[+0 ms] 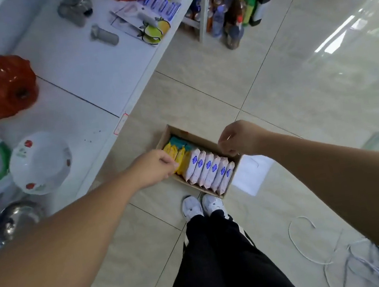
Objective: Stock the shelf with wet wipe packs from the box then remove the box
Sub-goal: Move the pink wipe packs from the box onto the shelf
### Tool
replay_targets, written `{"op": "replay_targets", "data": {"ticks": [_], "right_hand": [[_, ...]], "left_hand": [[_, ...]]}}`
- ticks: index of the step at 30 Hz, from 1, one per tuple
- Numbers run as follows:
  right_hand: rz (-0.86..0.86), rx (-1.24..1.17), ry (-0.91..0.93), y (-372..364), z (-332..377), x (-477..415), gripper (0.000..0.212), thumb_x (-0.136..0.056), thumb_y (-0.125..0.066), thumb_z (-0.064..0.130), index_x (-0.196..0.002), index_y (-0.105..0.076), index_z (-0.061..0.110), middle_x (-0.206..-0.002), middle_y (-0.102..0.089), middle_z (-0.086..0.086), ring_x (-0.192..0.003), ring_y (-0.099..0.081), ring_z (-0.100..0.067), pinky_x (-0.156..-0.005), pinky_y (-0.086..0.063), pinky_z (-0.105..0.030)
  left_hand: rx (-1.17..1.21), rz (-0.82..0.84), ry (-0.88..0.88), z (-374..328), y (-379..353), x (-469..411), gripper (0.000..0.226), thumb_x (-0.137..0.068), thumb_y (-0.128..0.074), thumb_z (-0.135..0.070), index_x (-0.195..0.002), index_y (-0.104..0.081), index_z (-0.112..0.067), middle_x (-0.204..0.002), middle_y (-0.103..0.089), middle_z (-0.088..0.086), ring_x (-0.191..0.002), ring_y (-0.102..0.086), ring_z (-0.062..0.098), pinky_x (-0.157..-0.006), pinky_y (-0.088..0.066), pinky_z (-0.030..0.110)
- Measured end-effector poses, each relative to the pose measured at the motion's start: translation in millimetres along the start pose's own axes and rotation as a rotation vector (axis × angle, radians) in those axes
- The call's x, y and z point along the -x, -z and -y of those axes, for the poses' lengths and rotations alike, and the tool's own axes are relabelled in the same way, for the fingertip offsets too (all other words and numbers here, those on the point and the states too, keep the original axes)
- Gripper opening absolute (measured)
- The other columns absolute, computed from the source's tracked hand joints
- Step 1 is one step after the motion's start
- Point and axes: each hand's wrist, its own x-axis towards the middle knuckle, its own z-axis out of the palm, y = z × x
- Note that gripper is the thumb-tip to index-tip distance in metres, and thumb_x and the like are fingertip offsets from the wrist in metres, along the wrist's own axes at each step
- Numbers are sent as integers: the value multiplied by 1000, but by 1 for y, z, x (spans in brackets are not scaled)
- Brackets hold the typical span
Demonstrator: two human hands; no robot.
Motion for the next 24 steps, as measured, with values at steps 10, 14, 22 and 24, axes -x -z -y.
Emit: {"op": "replay_targets", "data": {"ticks": [10,14,22,24], "right_hand": [[67,174,-38,-95,-78,-134,19,-85,-71,25,-90,-73,7,-94,-75,-14,-80,-69,-28,-72,-57,-37],[108,315,-33,-130,-104,-180,30,-86,-71,28,-99,-70,0,-104,-72,-19,-77,-61,-27,-74,-55,-39],[117,442,-1,-165,-133,-268,21,-88,-72,34,-101,-73,18,-87,-65,0,-86,-63,-24,-73,-49,-30],[114,437,29,-170,-134,-285,17,-90,-71,31,-105,-73,23,-84,-61,5,-83,-60,-20,-72,-43,-27]], "left_hand": [[83,39,99,99,-77,-136,23,-94,-64,-39,-85,-69,-18,-85,-75,-1,-84,-73,18,-79,-54,31],[64,31,110,132,-117,-182,19,-91,-66,-41,-83,-69,-24,-86,-74,-2,-86,-71,20,-82,-57,38],[42,54,111,176,-177,-256,26,-85,-74,-48,-93,-68,-24,-88,-66,-10,-85,-61,13,-75,-49,31],[43,49,111,185,-187,-272,35,-81,-77,-50,-100,-67,-21,-96,-67,-7,-90,-62,14,-79,-51,33]]}}
